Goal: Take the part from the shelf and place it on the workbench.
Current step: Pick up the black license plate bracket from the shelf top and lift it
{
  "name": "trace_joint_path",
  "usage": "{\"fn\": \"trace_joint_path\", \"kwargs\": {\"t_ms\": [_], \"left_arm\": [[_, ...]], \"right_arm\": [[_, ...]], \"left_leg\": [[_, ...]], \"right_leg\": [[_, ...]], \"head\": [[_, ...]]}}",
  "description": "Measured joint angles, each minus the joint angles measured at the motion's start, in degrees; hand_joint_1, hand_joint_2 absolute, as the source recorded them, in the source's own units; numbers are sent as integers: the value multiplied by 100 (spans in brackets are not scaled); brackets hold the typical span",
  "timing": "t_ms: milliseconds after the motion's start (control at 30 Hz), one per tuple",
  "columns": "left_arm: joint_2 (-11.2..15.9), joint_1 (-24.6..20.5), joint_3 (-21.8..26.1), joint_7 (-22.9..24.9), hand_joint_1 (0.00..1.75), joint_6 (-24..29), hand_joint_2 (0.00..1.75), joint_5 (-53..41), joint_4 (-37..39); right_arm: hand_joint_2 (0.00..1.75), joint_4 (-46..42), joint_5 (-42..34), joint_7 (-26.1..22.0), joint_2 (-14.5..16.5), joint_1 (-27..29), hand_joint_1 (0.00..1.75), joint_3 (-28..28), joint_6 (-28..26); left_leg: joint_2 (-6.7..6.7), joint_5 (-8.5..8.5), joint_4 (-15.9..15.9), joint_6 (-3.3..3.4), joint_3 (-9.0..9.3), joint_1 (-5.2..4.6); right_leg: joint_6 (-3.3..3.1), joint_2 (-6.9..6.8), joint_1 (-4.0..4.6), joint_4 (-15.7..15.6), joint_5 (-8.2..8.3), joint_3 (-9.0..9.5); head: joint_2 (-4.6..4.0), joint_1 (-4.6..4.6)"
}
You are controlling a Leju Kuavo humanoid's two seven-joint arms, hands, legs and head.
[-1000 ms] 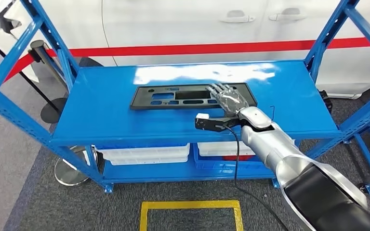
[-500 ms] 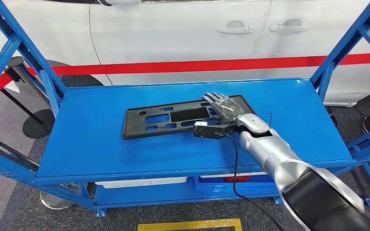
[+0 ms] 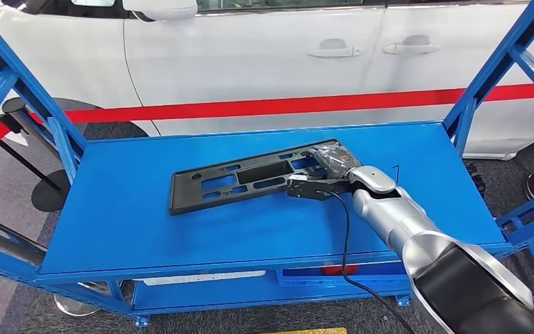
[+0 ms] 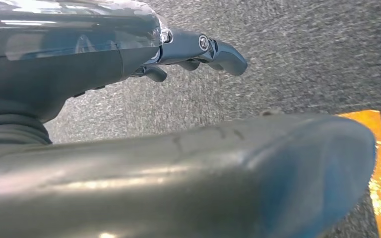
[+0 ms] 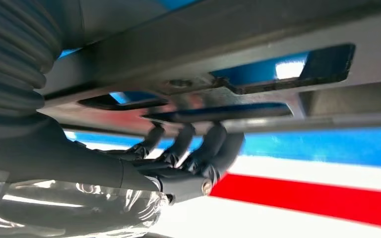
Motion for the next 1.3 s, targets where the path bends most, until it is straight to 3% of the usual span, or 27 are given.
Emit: {"fn": "trace_joint_path", "kwargs": {"t_ms": [567,767,933,1167,1300], "left_arm": [[2,-103,-94,115,0,-25,0,-58,0],[2,-128,-151,142,0,-38,0,-110,1],[9,-161,-164,121,0,-30,0,-58,2],[13,-169,39,-591,0,-191,0,520,0],[13,-233,286,-1099,0,-332,175,749,0]], "right_arm": [[175,-5,-111,89,-117,-356,175,-95,-536],[175,6,-103,343,-125,-644,175,-160,-326],[175,3,-399,553,-31,-1495,175,-256,141],[175,-272,-1830,106,211,-2816,175,-1206,578],[175,-521,-2546,-163,334,-2916,175,-1742,715]], "left_leg": [[-2,-3,14,-18,-1,1],[-2,-7,21,-11,-8,-3],[-1,-4,21,-8,-20,-5],[-6,-7,21,-12,-23,-4],[-5,-8,21,-13,-23,-3]], "right_leg": [[-1,-5,2,2,-1,18],[3,-6,-2,2,1,18],[7,-4,-3,2,5,3],[5,-15,5,2,-6,4],[5,-14,6,2,-7,4]], "head": [[-1,0],[-1,0],[-1,0],[-1,0],[-1,0]]}}
